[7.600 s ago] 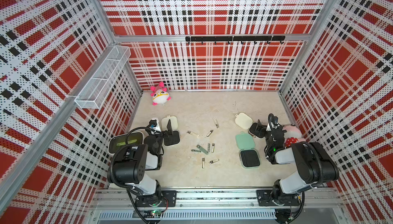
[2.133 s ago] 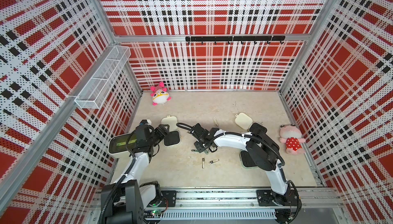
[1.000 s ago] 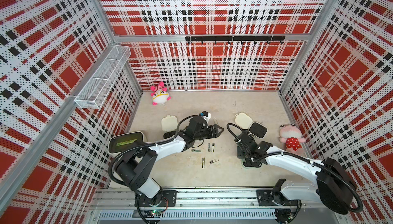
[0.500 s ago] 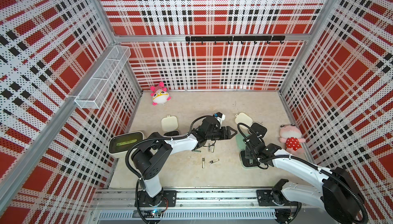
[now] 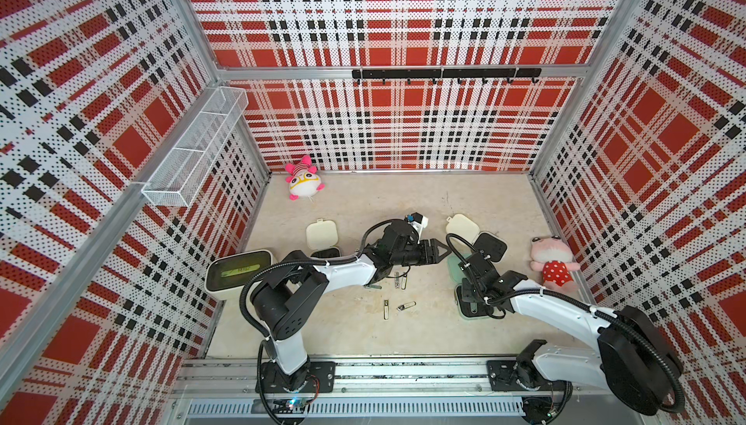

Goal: Organize nail clipper sets
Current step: Move the storage box to the center of the board, then place the nail clipper in the storage box.

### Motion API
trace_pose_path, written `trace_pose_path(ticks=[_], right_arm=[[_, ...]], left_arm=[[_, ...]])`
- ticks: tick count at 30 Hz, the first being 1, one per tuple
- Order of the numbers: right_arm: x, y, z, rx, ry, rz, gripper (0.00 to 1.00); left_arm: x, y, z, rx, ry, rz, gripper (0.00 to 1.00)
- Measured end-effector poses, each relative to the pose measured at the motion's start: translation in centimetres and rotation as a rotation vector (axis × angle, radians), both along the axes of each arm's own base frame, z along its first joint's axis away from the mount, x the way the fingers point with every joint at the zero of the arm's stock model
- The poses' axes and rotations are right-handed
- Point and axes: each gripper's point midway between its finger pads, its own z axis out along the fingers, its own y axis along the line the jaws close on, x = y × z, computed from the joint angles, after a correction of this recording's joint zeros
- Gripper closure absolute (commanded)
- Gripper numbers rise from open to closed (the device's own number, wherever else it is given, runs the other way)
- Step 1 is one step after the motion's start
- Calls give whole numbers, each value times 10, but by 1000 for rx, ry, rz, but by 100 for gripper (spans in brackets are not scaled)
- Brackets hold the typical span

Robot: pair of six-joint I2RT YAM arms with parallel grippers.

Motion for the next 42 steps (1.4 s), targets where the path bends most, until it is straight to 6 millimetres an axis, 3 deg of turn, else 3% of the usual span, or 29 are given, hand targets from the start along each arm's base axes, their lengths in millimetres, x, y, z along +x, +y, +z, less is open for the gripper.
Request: trace_pose_path(ticks=[8,15,20,31,42], right_arm=[[4,16,-5,13,6,41,86],[19,53,-4,28,-18,91,86],[25,69,-2,57,-27,113,85],[25,72,12,59,-52,168,82],[29,71,14,30,-66,238,83]], left_arm=[[6,11,-6,-10,15,24,31],[15,33,-26,12,55,68,32],[22,40,-26,10,55,86,34],[30,22,-51,27,91,54,36],[49,0,-43,-11,82,35,37]])
